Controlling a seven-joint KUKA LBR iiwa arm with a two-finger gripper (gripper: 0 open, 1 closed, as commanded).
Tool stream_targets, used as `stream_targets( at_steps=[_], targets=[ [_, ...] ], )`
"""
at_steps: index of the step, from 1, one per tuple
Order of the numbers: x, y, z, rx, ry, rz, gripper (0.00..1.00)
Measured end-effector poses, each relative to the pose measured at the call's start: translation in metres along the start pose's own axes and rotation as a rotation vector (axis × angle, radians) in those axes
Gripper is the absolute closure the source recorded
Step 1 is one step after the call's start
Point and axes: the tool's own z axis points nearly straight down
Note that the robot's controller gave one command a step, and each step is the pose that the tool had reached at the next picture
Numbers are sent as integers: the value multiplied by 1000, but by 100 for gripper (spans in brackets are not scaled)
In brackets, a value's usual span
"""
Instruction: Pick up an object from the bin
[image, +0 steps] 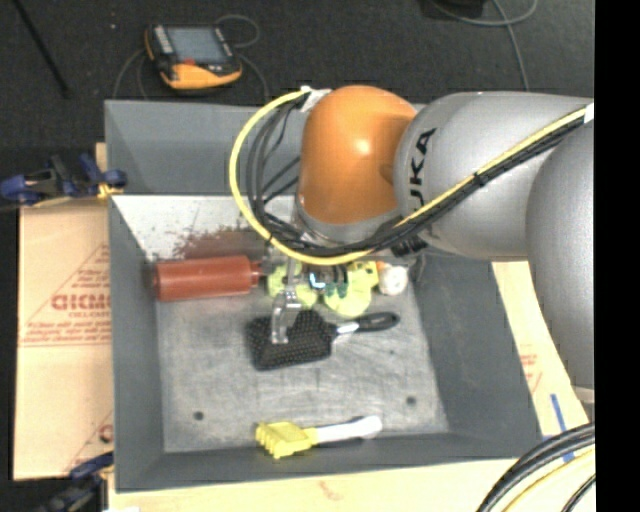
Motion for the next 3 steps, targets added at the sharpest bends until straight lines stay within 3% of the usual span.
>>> stream_targets(
  at_steps=[1,2,3],
  targets=[
    [-1,-1,-5,-1,-6,2,0],
    [15,-29,43,-2,-13,25,0],
    [25,-62,116,-7,-38,-189,100]
  ],
)
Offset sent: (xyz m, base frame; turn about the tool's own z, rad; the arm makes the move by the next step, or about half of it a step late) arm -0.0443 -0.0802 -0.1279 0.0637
